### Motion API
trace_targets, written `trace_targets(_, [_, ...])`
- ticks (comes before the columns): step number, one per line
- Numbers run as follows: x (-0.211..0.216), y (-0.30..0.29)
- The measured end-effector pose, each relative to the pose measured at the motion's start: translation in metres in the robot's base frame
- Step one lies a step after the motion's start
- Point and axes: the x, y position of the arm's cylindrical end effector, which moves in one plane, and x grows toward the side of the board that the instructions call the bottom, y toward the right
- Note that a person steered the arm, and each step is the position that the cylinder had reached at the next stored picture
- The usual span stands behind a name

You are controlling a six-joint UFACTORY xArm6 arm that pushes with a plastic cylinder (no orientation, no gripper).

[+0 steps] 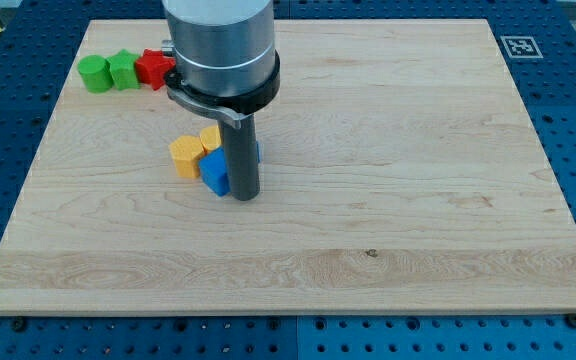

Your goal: Point your arm at the top of green circle

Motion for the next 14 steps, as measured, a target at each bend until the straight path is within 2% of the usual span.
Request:
trace_targets(2, [0.048, -0.002])
trace_targets(3, [0.055, -0.04])
trace_targets(5, [0.039, -0.166])
trace_targets(6, [0.007, -0.223])
trace_targets(7, [-0.043, -0.252])
trace_targets(8, [-0.09, -0.252])
trace_targets(9, [-0.157, -0.252])
trace_targets(10, [-0.199, -0.252])
trace_targets(11, [-0.22, -0.252])
trace_targets(14, [-0.22, -0.252])
